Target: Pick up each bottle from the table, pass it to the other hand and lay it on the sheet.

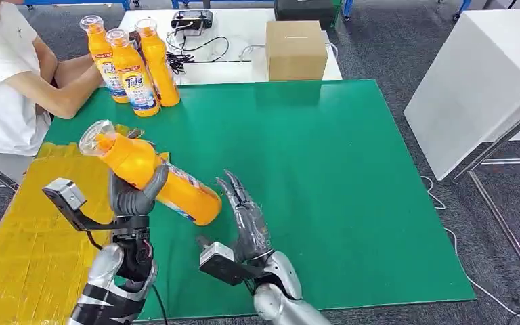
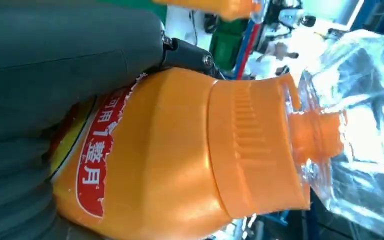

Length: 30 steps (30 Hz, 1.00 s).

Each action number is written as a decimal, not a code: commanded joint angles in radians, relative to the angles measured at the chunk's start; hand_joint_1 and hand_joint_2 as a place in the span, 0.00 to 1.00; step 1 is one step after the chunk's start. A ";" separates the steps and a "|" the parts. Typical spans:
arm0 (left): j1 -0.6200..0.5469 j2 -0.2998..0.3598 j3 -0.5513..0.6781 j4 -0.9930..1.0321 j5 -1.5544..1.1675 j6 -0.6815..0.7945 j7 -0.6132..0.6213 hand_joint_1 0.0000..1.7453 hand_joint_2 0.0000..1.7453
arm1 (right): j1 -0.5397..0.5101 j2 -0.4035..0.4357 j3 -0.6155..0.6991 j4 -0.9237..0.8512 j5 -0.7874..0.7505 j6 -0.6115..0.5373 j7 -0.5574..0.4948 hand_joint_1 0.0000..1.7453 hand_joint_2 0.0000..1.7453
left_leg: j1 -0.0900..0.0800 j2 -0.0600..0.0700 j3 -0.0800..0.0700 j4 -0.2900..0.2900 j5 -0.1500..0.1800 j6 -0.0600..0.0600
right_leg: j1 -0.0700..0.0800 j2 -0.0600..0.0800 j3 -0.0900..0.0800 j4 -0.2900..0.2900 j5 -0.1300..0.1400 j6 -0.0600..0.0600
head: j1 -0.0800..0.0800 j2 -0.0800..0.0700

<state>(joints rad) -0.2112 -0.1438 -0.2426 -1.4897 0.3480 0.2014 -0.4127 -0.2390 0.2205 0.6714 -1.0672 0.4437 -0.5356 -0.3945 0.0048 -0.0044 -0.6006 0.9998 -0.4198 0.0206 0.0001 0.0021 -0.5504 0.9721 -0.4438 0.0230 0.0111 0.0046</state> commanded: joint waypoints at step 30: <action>-0.173 0.348 -0.052 0.276 -1.553 0.084 0.408 1.00 1.00 | 0.281 -0.165 -0.344 -0.632 -0.102 0.226 -0.014 0.00 0.00 | 0.000 -0.005 0.004 -0.001 0.000 -0.001 | 0.000 -0.005 0.005 -0.001 -0.002 0.000 | 0.000 0.000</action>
<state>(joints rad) -0.2486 0.0149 -0.2621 -1.4595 -0.5133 0.4475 -0.3095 -0.0677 0.1175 0.5218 -1.4661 0.3330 -0.3863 -0.4200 0.0049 -0.0054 -0.6003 0.9998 -0.4198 0.0206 0.0002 0.0015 -0.5505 0.9721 -0.4439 0.0229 0.0114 0.0046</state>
